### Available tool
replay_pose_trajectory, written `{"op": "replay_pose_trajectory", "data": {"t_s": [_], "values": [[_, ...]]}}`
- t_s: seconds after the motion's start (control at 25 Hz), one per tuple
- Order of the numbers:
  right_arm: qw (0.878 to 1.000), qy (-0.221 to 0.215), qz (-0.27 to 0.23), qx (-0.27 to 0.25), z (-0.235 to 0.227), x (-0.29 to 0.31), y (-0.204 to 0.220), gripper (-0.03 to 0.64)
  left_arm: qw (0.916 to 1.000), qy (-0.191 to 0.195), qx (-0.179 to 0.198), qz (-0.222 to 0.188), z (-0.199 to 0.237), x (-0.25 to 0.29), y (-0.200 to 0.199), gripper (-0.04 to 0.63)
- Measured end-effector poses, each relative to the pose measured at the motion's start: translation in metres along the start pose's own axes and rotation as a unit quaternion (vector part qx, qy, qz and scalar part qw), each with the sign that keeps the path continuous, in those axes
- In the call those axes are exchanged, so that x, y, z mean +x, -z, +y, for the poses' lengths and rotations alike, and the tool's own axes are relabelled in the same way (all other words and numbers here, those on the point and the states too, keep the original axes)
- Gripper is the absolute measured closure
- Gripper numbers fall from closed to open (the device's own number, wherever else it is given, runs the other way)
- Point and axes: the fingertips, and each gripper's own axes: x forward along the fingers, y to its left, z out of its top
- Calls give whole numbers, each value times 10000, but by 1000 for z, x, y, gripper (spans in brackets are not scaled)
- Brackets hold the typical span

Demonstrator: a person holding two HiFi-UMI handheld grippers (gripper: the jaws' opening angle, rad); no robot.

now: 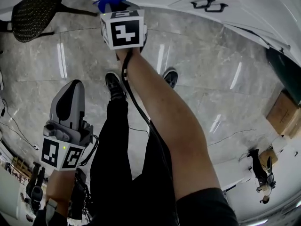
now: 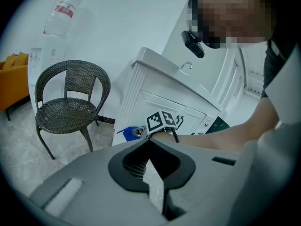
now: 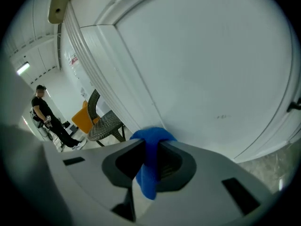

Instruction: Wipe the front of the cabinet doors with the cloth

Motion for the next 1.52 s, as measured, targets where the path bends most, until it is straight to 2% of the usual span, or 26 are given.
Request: {"op": "replay_pose_trajectory", "data": {"t_s": [0.12,0.32,0.56,0.84,0.92,1.16,1.36,1.52], "values": [[9996,262,112,-38,-31,-13,10,558,10000,0,-32,25,-14,7,5,597],[9977,582,-34,356,-103,-45,12,560,9996,210,-76,148,-55,33,16,597],[9938,1036,-73,404,-179,-79,24,558,9987,415,-25,280,-99,68,33,597],[9918,1241,-82,286,-209,-102,36,560,9981,517,1,329,-123,81,45,597],[9915,1257,-38,322,-200,-102,41,558,9982,506,1,334,-119,78,45,597],[9964,815,178,147,-128,-61,54,560,9984,487,16,272,-89,62,37,597],[9993,356,10,145,-57,-15,41,558,9982,479,115,328,-54,33,37,597],[9999,72,-33,146,-15,19,35,558,9989,318,82,322,-16,11,35,597]]}}
